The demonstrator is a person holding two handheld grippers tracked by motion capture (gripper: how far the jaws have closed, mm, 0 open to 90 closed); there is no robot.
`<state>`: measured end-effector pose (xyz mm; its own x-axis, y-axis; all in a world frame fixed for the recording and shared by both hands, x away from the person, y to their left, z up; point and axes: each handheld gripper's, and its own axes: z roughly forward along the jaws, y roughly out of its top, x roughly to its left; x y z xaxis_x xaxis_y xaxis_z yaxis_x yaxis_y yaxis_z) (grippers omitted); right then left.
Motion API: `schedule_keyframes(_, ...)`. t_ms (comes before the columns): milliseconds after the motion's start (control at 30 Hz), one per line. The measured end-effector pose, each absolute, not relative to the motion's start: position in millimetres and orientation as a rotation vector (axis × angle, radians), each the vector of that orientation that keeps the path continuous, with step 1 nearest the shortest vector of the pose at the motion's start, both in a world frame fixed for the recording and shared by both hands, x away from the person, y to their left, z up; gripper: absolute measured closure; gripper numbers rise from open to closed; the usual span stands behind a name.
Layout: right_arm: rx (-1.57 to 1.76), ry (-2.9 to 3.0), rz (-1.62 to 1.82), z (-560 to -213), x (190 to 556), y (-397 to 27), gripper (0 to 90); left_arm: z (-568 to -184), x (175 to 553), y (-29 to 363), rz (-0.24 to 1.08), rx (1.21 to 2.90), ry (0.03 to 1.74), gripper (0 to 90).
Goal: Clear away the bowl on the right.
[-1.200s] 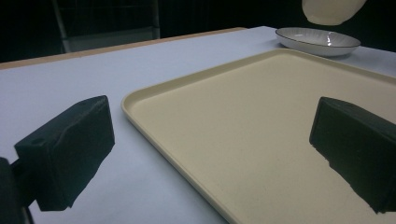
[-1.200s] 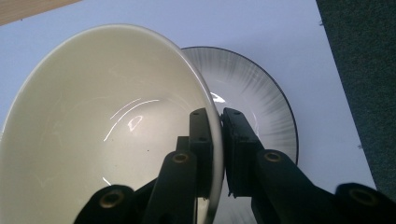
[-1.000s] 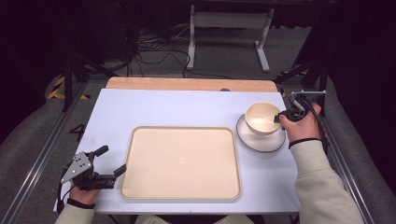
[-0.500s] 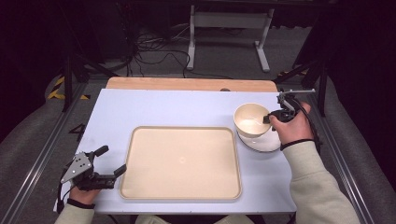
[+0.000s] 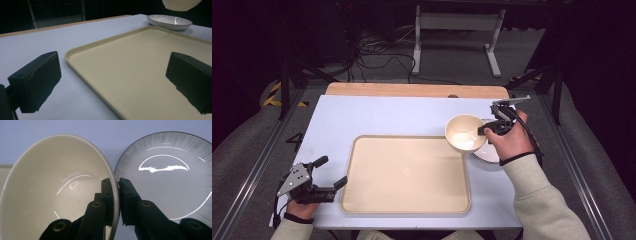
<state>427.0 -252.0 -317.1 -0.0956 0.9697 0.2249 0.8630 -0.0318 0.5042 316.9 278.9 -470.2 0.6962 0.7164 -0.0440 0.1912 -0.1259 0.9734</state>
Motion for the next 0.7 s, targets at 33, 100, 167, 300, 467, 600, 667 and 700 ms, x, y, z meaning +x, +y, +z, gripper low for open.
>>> schedule_keyframes(33,1.959,2.044,0.802,-316.2,426.5,-247.9,82.9,-470.2,316.9,278.9,0.529,1.672,0.741,0.6)
schedule_keyframes(100,1.946,2.057,0.804,-314.8,425.8,-242.5,82.9,-470.2,316.8,278.9,0.529,1.673,0.74,0.6)
schedule_keyframes(167,1.932,2.073,0.811,-313.6,424.8,-236.3,82.9,-470.2,316.8,278.9,0.529,1.672,0.741,0.6)
schedule_keyframes(300,1.904,2.121,0.826,-311.1,422.1,-222.7,82.8,-470.2,316.8,278.9,0.529,1.672,0.739,0.6)
schedule_keyframes(467,1.883,2.157,0.837,-309.6,420.2,-211.5,82.8,-470.3,316.7,278.6,0.526,1.671,0.74,0.6)
schedule_keyframes(600,1.863,2.179,0.867,-308.6,419.6,-202.8,82.8,-470.6,317.0,278.6,0.529,1.665,0.741,0.6)
schedule_keyframes(667,1.856,2.195,0.874,-308.4,419.3,-198.5,82.8,-470.4,317.0,278.8,0.529,1.669,0.739,0.6)
schedule_keyframes(700,1.855,2.201,0.876,-308.3,419.1,-196.8,82.8,-470.4,317.0,278.8,0.529,1.67,0.739,0.6)
